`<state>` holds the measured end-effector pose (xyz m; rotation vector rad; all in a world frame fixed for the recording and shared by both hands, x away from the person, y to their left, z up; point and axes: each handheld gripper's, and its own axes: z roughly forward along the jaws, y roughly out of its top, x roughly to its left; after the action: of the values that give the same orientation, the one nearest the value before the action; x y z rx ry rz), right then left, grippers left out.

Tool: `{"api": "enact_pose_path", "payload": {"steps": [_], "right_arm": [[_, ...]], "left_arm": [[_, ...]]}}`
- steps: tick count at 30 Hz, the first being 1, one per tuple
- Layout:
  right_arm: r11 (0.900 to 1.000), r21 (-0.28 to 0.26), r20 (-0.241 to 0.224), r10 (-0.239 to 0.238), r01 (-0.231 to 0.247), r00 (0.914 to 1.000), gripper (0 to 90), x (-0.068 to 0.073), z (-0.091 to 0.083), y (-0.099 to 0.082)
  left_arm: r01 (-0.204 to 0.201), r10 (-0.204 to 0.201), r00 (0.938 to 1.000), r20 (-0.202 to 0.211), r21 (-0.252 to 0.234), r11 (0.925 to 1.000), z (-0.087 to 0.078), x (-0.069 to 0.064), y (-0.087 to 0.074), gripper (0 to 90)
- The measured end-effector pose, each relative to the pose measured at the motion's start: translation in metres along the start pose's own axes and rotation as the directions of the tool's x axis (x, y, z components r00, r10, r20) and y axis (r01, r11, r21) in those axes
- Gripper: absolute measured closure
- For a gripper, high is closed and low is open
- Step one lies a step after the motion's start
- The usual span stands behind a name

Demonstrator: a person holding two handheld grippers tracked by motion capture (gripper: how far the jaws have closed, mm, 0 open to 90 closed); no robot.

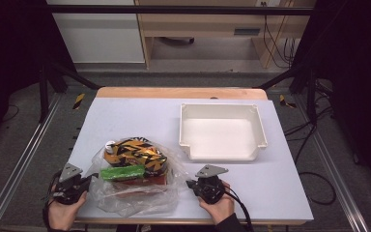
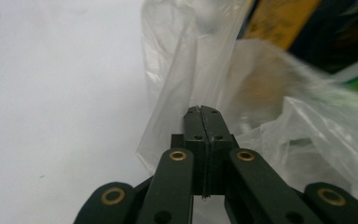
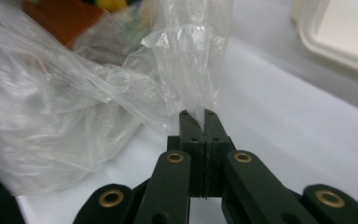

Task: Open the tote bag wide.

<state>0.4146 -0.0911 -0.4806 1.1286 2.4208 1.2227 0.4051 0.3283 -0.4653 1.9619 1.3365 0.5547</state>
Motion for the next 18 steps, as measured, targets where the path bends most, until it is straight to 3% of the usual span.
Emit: {"api": "enact_pose_path", "payload": {"steps": [2,5,6,13,18], "right_arm": [[0.9998,0.02,0.007,0.007,-0.007,0.9999,90.0,-0.002,0.004,-0.002],[0.9993,0.023,0.008,0.03,-0.03,0.9995,90.0,-0.004,0.004,-0.003],[0.9989,0.027,0.028,0.037,-0.038,0.9989,90.0,-0.007,-0.001,-0.003],[0.9975,0.011,0.034,0.07,-0.07,0.997,90.0,-0.014,-0.012,-0.01],[0.9991,0.005,0.035,0.042,-0.042,0.9985,84.9,-0.011,-0.008,-0.012]], "left_arm": [[0.014,-0.015,0.9999,0.005,0.044,0.9989,0.008,0.004,-0.003,89.8],[0.029,-0.03,0.9994,0.018,0.044,0.9986,0.008,0.007,-0.006,89.9],[0.02,-0.021,0.9998,0.008,0.04,0.999,0.006,0.007,-0.008,89.9],[0.002,-0.002,0.9998,0.017,-0.007,1.0,0.004,0.005,-0.013,88.0],[-0.002,0.002,1.0,0.001,-0.055,0.9985,0.001,0.004,-0.012,79.4]]}}
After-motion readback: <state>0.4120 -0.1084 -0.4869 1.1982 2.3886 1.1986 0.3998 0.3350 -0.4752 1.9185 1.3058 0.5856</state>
